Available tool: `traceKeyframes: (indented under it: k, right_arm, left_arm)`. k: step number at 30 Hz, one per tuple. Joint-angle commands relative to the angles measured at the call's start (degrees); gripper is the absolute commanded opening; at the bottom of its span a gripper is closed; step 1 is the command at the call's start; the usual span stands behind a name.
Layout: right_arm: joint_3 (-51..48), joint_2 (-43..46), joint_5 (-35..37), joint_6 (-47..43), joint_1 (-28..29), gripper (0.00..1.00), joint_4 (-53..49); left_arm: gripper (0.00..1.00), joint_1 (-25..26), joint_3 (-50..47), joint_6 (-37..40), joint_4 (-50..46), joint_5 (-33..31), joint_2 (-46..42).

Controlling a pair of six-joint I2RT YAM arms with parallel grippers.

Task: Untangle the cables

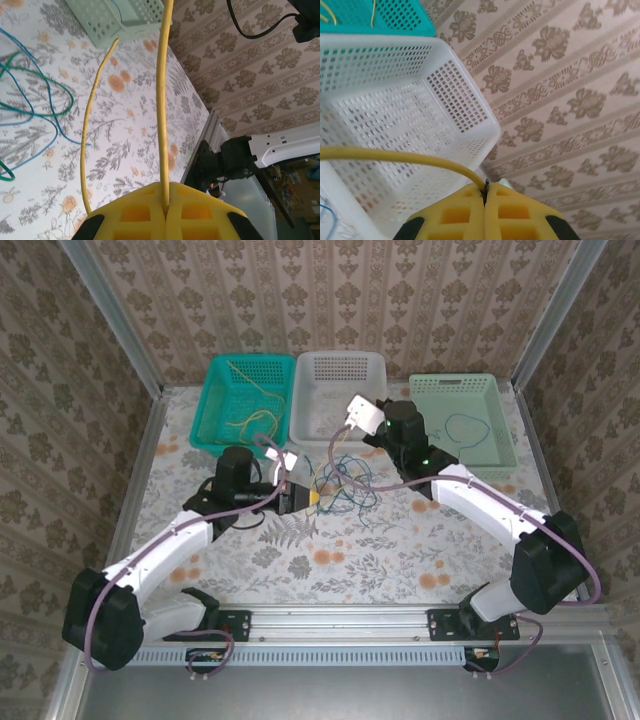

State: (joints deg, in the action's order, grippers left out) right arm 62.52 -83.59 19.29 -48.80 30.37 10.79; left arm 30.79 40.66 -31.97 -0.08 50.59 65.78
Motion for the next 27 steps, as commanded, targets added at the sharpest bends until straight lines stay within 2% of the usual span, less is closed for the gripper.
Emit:
traceKeyframes:
  k: [1,4,6,7,9,10,11,14,16,20,23,27]
  right_arm:
    - [-3.6,3.5,0.3,-13.8,1.5,0.00,9.8]
    - [-6.2,5.1,0.2,-17.8,2.2,0.00,14.3]
    - [-4.2,5.4,2.5,-12.7,2.1,0.00,11.8]
    - [-1.8,5.4,3.3,-8.6,1.8,0.10,7.6]
    - [2.0,5.5,3.0,-1.0,1.2,0.51,-0.3]
    - [3.0,5.8,2.1,2.2,0.8,0.78,-2.5]
    - [3.8,6.1,1.1,5.4,0.4,0.88,-4.5]
    - [5.1,8.1,-3.9,14.1,-0.8,0.92,-10.7]
    - [4.4,9.6,-6.5,18.4,-1.8,0.99,-12.7]
    - [5.4,10.1,-5.9,27.7,-4.7,1.00,-19.8]
    - [5.1,10.3,-0.8,33.5,-7.0,1.00,-21.9]
    - [1.9,13.0,5.6,37.1,-8.7,1.00,-18.8]
  left_arm:
    - [0.05,0.5,0.1,0.2,-4.4,4.4,1.5]
    - [0.05,0.5,1.3,2.1,-7.6,4.2,2.2]
    - [0.05,0.4,1.6,2.9,-8.1,3.4,1.9]
    - [0.05,0.4,1.8,3.1,-7.8,3.1,1.7]
    - [0.05,0.4,2.2,2.7,-6.3,2.7,1.7]
    - [0.05,0.4,2.7,2.7,-6.0,2.4,1.6]
    - [0.05,0.4,3.2,2.8,-5.8,1.9,1.6]
    - [0.04,0.3,4.5,2.4,-4.2,-0.4,1.2]
    - [0.05,0.0,5.0,1.5,-2.6,-1.5,0.9]
    - [0.04,-0.6,5.7,-0.4,0.2,-0.9,1.1]
    - [0.05,-0.6,6.3,-0.4,-0.2,-0.3,1.0]
    - [0.04,-0.8,5.8,-0.8,-0.3,-0.7,-0.4]
